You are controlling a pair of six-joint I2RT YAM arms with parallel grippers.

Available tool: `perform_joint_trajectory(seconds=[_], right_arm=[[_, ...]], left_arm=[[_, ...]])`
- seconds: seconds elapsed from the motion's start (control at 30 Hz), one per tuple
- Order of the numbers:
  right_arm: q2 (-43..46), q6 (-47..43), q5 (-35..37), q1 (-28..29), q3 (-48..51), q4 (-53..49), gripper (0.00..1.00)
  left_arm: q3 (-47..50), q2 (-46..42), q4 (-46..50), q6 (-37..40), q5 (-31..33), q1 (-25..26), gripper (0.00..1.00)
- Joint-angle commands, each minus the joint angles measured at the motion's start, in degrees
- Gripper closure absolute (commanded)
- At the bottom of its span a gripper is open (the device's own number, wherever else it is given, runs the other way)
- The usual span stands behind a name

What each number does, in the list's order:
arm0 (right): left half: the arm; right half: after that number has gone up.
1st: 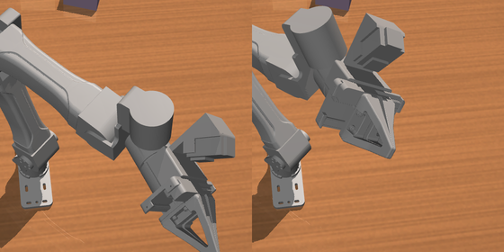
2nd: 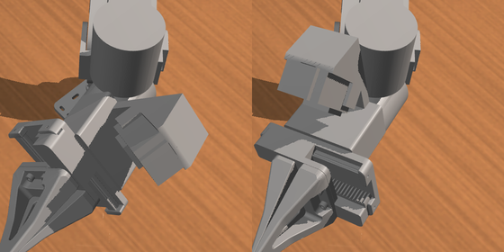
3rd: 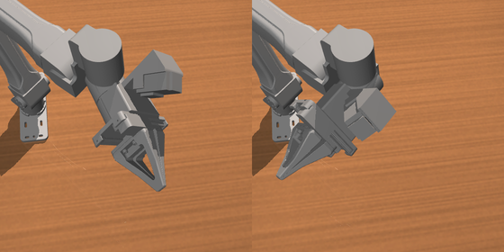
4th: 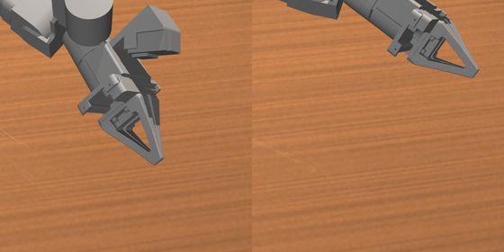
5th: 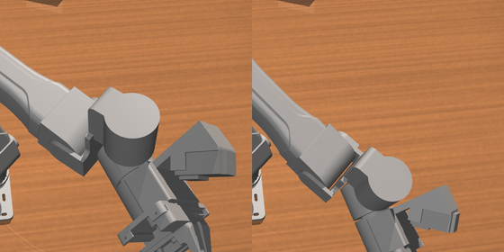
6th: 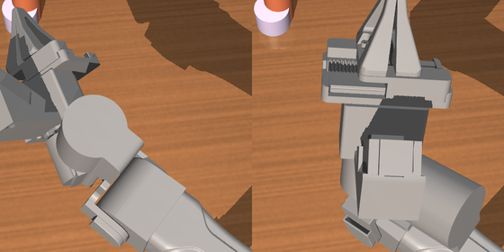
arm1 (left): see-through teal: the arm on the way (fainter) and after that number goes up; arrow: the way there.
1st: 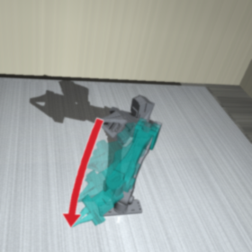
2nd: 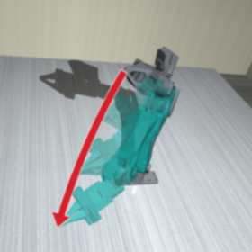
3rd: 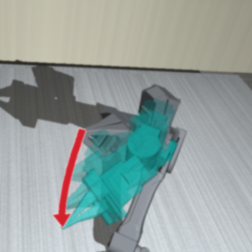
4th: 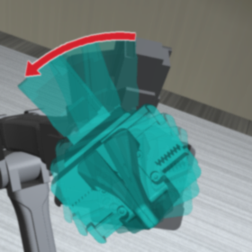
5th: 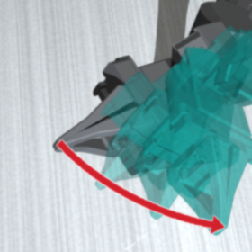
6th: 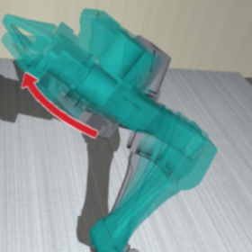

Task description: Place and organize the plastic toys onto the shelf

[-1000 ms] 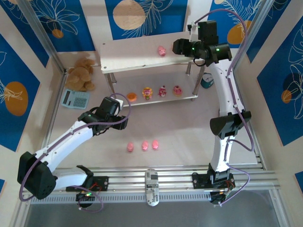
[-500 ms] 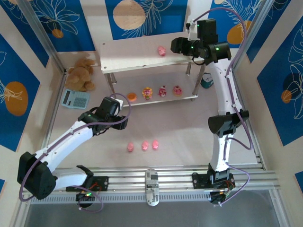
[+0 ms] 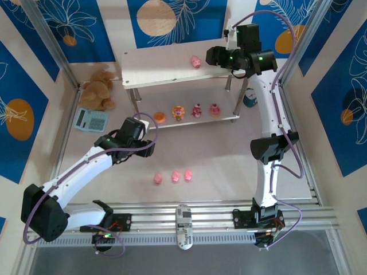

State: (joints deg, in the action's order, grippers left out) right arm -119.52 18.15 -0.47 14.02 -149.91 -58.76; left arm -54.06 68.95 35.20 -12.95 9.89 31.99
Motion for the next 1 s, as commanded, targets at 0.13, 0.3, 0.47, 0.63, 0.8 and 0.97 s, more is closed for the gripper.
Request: perform_joint_trajectory(seconds=[0.13, 0.3, 0.47, 0.63, 0.8, 0.97], right_arm=[[-0.14, -0.23, -2.28, 1.05, -1.97, -2.19, 0.38], [0.04, 0.00, -3.37, 1.10, -1.98, -2.72, 0.38], [0.60, -0.29, -3.66, 1.74, -1.60, -3.20, 0.38], [1.74, -0.58, -3.47, 2.25, -0.02, -3.12, 0.38], [3.42, -0.60, -3.13, 2.57, 2.25, -2.89, 0.38], [4.59, -0.70, -1.54, 2.44, 4.08, -1.95, 0.38]], left_arm=[[-0.55, -1.64, 0.81, 0.95, -0.05, -0.81, 0.30], [-0.32, -1.99, 0.83, 0.93, 0.04, -0.79, 0.30], [-0.07, -2.67, 1.01, 0.83, 0.26, -0.79, 0.30], [0.05, -2.96, 1.07, 0.83, 0.23, -0.80, 0.30], [0.30, -3.36, 1.10, 0.78, 0.37, -0.89, 0.30], [0.48, -3.54, 1.09, 0.77, 0.38, -0.94, 0.30]])
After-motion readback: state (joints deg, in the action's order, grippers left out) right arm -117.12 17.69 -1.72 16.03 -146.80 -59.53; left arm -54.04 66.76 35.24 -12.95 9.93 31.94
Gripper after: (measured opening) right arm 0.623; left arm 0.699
